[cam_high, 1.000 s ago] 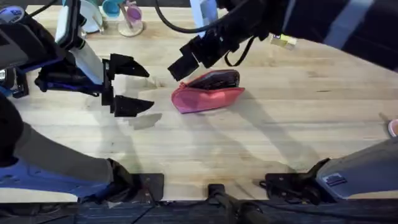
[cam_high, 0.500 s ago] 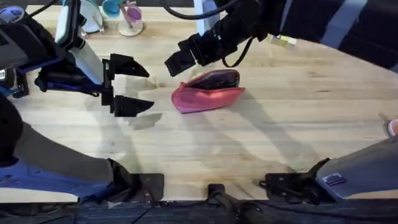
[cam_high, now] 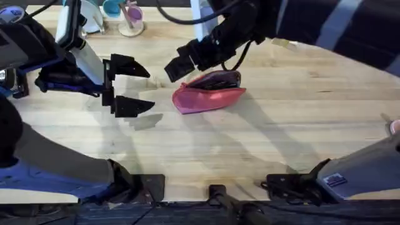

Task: Unzip the bag, pick up the pens from the table one at a time and place them inside, then zip the bag closed.

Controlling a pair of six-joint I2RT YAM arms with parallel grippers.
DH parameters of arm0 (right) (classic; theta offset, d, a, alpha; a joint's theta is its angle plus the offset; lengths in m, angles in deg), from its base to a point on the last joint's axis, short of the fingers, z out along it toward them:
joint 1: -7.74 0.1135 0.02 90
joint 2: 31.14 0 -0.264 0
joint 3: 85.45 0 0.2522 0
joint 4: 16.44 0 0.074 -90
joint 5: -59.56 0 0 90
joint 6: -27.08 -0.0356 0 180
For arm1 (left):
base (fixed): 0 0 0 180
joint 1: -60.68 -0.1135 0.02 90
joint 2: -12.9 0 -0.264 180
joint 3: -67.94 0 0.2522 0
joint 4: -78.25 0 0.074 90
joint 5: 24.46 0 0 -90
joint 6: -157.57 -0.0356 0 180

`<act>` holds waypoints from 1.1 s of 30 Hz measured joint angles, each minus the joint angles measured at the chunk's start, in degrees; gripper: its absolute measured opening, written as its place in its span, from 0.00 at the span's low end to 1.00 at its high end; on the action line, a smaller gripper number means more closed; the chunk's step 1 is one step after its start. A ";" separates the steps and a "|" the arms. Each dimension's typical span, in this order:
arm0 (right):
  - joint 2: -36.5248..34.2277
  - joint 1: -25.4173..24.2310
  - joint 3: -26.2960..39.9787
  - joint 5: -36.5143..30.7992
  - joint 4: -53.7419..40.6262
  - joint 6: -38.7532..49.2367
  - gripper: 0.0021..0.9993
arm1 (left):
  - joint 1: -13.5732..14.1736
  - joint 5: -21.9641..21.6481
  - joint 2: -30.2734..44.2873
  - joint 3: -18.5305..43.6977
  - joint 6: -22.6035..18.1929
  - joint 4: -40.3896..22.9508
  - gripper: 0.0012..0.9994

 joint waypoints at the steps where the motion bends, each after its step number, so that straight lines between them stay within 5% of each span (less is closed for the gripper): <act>1: -0.43 0.17 0.00 0.01 -0.09 -0.02 0.99 | 0.00 0.00 0.00 0.00 0.00 -0.02 0.99; 18: -5.77 0.81 0.00 2.28 0.06 -0.91 0.97 | 0.00 0.00 0.00 0.00 -0.02 0.00 0.99; 33: -5.89 0.83 0.00 3.00 0.12 -1.33 0.38 | 0.00 0.00 0.00 0.00 -0.02 0.00 0.99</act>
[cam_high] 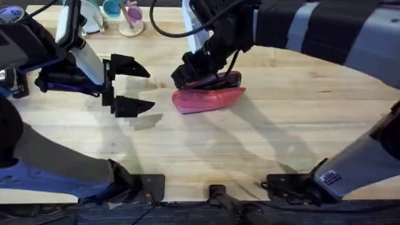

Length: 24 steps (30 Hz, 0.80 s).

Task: Unzip the bag, pick up the pens from the table one at a time and place them inside, then zip the bag closed.

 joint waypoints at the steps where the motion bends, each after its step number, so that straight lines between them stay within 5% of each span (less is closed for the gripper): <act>1: 0.00 0.00 0.00 0.00 0.01 0.02 0.37 | 0.00 0.00 0.00 0.00 0.00 0.00 0.99; 3: 0.00 0.00 0.00 0.00 0.02 0.02 0.32 | 0.00 0.00 0.00 0.00 0.00 0.00 0.99; 4: 0.00 0.00 0.00 0.24 0.11 0.06 0.10 | 0.00 0.00 0.00 0.00 0.00 0.00 0.99; 6: 0.00 0.00 0.00 0.26 0.11 -0.17 0.03 | 0.00 0.00 0.02 0.00 0.00 0.00 0.99; 24: 1.23 0.00 0.07 0.42 1.70 -0.12 0.03 | 0.00 0.04 0.00 0.00 0.00 0.00 0.99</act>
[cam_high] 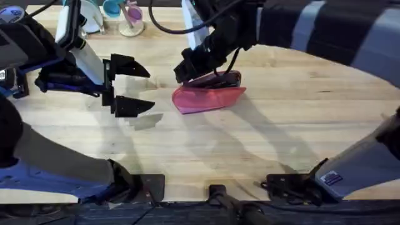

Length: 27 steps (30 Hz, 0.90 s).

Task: Unzip the bag, pick up the pens from the table one at a time and place them inside, then zip the bag closed.

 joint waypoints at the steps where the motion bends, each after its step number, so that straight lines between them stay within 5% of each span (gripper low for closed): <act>1: 0.61 0.00 0.00 0.00 -0.04 0.12 0.03 | 0.00 0.00 0.00 0.00 0.00 -0.02 0.99; 10: 2.38 0.09 0.00 -0.04 -0.24 1.05 0.03 | 0.04 0.26 0.00 0.00 0.02 -0.02 0.99; 16: 2.38 0.09 0.00 -0.02 -0.06 1.26 0.03 | 5.12 2.17 0.03 0.00 0.00 0.46 0.99; 19: 2.39 0.09 0.00 -0.02 0.22 1.39 0.03 | 11.06 4.59 4.21 0.00 1.58 4.21 0.99; 27: 2.38 0.09 0.00 -0.02 0.24 1.91 0.03 | 13.77 10.40 8.44 0.00 2.67 6.09 0.99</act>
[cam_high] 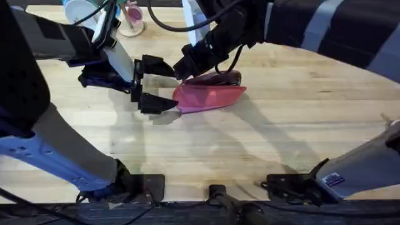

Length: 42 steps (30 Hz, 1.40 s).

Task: Unzip the bag, pick up the pens from the table one at a time and place them inside, then zip the bag closed.

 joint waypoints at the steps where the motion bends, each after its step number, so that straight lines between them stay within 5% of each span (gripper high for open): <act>1: 0.01 0.00 0.00 -0.01 0.02 0.02 0.03 | 0.48 0.41 0.00 0.00 0.02 0.16 0.99; 6: 0.00 0.00 0.00 -0.02 0.39 0.02 0.03 | 2.98 1.40 0.00 0.00 1.20 1.70 1.00; 9: 0.00 0.00 0.00 -0.02 0.42 0.02 0.03 | 4.26 1.18 -0.01 0.00 6.70 6.54 0.87; 16: 0.01 0.00 0.00 -0.42 0.93 0.02 0.03 | 4.42 0.49 -0.02 -0.02 11.80 8.34 0.11; 17: 0.00 0.00 0.00 -0.73 0.96 0.02 0.03 | 4.42 0.48 0.00 -0.02 12.00 8.40 0.06; 23: 0.00 -0.43 0.01 -4.13 0.23 0.40 0.03 | 4.42 0.45 0.00 -0.02 13.05 8.67 0.04; 42: 0.00 -20.97 0.26 -0.90 -12.61 7.78 0.03 | 5.37 1.42 0.00 -0.02 13.17 9.25 0.04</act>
